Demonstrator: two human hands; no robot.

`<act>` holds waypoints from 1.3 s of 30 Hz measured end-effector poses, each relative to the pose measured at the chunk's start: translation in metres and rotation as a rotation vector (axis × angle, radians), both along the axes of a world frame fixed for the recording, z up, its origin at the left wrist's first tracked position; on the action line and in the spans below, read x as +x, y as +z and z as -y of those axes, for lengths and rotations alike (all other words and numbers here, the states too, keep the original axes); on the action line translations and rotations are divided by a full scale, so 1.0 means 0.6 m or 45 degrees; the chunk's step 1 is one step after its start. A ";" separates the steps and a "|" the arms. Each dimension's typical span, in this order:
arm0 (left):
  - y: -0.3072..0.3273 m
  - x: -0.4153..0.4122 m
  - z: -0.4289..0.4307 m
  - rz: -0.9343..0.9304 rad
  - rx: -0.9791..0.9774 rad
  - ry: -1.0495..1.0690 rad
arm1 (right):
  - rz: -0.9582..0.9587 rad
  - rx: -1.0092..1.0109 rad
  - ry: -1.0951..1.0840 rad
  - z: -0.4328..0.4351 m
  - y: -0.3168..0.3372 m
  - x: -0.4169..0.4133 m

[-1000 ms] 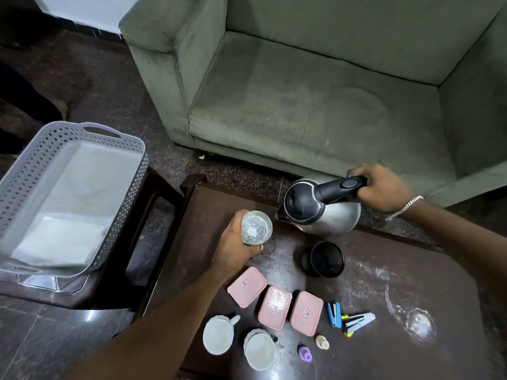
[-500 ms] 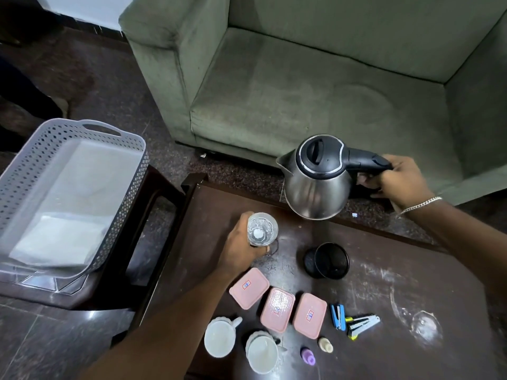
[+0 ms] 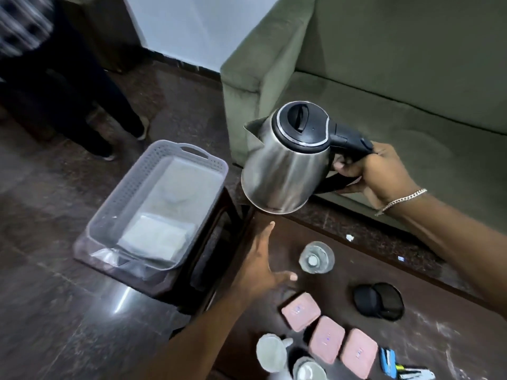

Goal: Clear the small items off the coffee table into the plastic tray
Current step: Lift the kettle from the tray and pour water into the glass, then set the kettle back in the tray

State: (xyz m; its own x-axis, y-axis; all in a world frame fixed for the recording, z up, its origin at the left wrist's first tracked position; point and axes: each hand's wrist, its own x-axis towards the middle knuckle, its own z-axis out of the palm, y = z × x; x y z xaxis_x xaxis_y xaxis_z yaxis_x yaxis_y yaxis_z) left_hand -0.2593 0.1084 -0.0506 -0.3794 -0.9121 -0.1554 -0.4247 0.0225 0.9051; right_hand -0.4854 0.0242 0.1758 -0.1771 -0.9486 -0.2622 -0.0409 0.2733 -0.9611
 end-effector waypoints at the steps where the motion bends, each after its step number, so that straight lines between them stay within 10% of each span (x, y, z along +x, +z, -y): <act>1: 0.013 0.025 0.009 -0.004 -0.030 0.041 | 0.030 -0.009 0.010 0.013 0.004 0.033; 14: 0.115 0.334 0.106 0.365 -0.422 0.458 | -0.022 -0.003 -0.020 0.139 -0.069 0.328; 23: 0.069 0.476 0.187 0.994 0.078 0.279 | -0.138 0.006 -0.054 0.185 -0.166 0.422; 39: 0.048 0.502 0.217 1.106 0.369 0.302 | -0.239 0.071 -0.009 0.200 -0.239 0.445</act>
